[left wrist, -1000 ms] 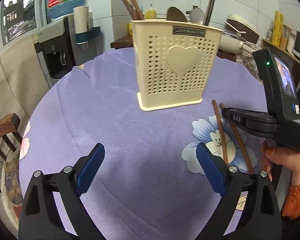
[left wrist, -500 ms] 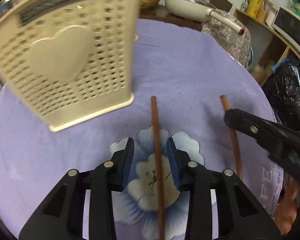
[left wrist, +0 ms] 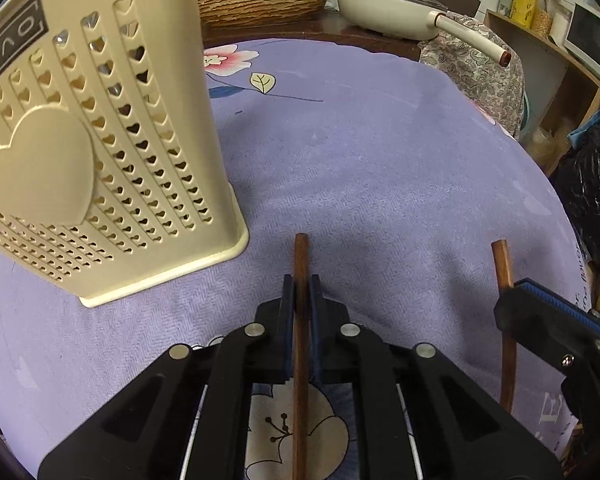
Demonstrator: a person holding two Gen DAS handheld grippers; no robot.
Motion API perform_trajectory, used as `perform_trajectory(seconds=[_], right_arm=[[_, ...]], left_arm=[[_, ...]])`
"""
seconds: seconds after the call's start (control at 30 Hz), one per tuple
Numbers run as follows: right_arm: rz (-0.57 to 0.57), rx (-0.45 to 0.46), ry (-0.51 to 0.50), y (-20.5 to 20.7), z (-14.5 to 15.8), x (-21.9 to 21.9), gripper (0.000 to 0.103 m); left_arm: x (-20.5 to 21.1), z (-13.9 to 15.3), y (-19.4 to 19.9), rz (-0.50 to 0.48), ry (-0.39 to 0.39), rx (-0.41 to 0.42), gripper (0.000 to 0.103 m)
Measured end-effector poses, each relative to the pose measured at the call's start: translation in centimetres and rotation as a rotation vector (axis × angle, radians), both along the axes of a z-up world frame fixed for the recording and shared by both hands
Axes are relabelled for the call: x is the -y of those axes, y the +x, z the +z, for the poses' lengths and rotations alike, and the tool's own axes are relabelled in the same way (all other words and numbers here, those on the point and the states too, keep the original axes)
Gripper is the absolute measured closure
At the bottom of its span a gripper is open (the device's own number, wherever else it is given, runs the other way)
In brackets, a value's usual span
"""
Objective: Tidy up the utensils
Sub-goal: 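Carry both chopsticks to the cream caddy and release them inside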
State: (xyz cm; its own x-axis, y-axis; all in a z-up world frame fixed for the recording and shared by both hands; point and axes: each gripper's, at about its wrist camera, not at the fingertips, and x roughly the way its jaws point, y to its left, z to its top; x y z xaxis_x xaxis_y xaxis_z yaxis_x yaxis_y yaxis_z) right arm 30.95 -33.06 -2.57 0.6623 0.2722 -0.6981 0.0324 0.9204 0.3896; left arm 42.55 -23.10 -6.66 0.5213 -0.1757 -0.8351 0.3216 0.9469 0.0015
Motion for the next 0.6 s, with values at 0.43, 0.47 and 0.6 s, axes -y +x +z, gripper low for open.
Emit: perform_trajectory(seconds=[0.43, 0.47, 0.6], right_arm=[[0.143, 0.183, 0.047, -3.0, 6.4, -1.9, 0.096], [0.152, 0.201, 0.041, -3.3, 7.2, -2.3, 0.096], [0.200, 0.287, 0.006, -5.2, 10.6, -3.7, 0.096]], left_arm=[[-8.7, 10.9, -6.8, 0.040, -0.249, 0.223, 0.096], [-9.5, 12.0, -7.7, 0.044, -0.260, 0.251, 0.096], [-12.5, 15.1, -10.8, 0.053, -0.268, 0.335, 0.096]])
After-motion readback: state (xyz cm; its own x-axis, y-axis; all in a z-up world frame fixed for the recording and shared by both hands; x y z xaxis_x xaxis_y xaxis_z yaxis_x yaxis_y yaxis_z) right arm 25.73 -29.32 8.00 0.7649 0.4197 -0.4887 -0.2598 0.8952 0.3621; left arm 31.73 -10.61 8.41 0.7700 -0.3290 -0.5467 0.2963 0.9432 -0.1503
